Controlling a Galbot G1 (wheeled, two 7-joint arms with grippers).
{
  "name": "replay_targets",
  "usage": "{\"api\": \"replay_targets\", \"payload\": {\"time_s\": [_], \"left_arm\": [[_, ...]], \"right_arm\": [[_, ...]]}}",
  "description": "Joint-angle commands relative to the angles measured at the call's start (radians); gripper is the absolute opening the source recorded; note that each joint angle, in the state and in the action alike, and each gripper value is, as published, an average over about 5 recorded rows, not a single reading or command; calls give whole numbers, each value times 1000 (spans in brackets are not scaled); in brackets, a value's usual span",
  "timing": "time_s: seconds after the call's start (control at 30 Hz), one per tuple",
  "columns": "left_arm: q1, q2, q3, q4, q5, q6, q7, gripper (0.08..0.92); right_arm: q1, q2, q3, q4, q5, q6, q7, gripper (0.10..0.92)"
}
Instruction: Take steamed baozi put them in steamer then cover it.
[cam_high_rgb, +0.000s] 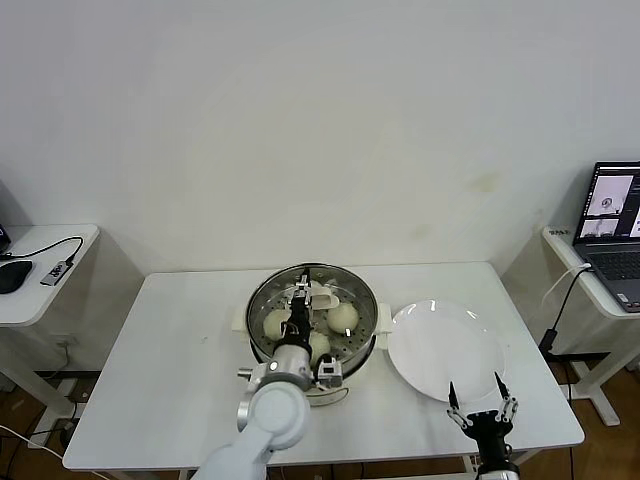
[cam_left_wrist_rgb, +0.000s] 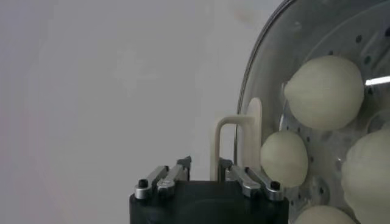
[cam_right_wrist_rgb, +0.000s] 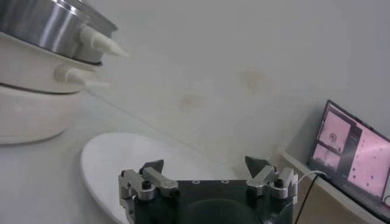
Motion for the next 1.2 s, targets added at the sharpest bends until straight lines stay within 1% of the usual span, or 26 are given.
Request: {"api": "replay_targets", "payload": {"time_s": [0.03,0.3,0.37,0.43,0.47,0.53,0.6,0.63,0.7,0.73,0.8,0.93,1.03,1.13,1.2], "left_arm": [[92,45,-10,-130,-26,-8,-22,532],[259,121,-80,-343,-116,-48,-120,763],[317,135,-117,-404,-170,-64,-147,801],[390,143,-158,-456,-254,-86,-192,815],[430,149,-181,-478,-324,-102,-226,820],[513,165,-247,-499,-539,-149,-324,822],[586,180,-345,-484,-810,-238,-440,823],[616,183,-403,-461,-955,-304,-477,823],[666,174,-526,-395,-1197,-475,-498,823],[689,167,-581,-362,-1305,-556,-492,823],[743,154,-661,-304,-1469,-662,-480,823],[830,136,-698,-224,-1711,-704,-492,823],[867,113,-691,-188,-1838,-718,-481,823],[894,92,-673,-152,-1886,-743,-468,823],[904,83,-659,-125,-1876,-764,-463,823]], "right_arm": [[-3,-1,-1,2,-1,-1,0,823],[-15,-24,-2,19,52,-11,5,823],[-19,-38,-5,22,72,-11,4,823],[-24,-53,-9,23,95,-7,4,823],[-26,-59,-11,24,107,-4,4,823],[-28,-66,-17,27,127,-2,2,823],[-30,-71,-24,32,146,-4,-2,823],[-31,-74,-26,34,152,-6,-5,823],[-32,-81,-31,37,170,-9,-13,823],[-32,-83,-32,38,179,-11,-17,823],[-35,-88,-33,43,201,-14,-25,823],[-57,-109,-48,63,267,-31,-55,823],[-93,-150,-68,91,381,-65,-102,823],[-135,-193,-70,120,482,-100,-144,823],[-157,-208,-62,137,512,-118,-165,823]]}}
